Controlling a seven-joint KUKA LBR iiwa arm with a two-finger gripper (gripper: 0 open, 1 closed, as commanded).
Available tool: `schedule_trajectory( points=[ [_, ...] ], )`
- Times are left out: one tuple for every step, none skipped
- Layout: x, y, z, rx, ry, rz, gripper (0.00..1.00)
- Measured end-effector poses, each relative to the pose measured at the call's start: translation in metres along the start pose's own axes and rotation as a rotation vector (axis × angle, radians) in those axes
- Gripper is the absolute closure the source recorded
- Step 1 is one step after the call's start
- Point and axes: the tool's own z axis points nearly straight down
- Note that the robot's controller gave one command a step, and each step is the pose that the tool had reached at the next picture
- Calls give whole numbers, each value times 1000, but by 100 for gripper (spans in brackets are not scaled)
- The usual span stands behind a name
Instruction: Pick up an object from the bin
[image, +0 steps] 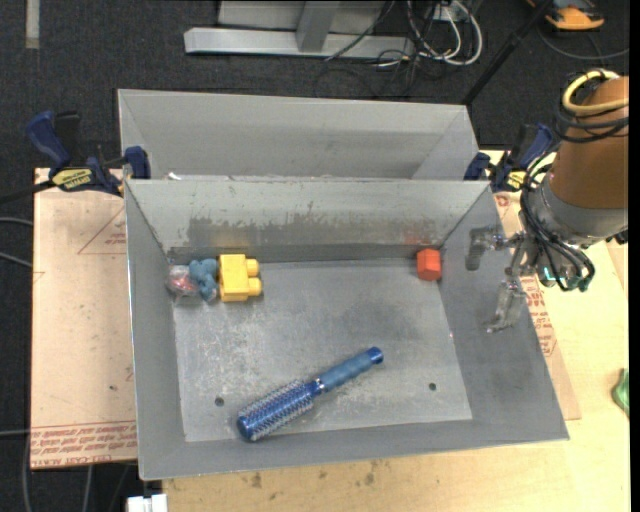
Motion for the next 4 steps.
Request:
schedule_trajectory(
  points=[
    [76, 44, 89, -3, 7, -48, 0],
    [75, 91, 62, -1, -10, -42, 0],
    [19, 170, 141, -3, -6, -135, 0],
    [19, 164, 138, 1, -8, -127, 100]
  ],
)
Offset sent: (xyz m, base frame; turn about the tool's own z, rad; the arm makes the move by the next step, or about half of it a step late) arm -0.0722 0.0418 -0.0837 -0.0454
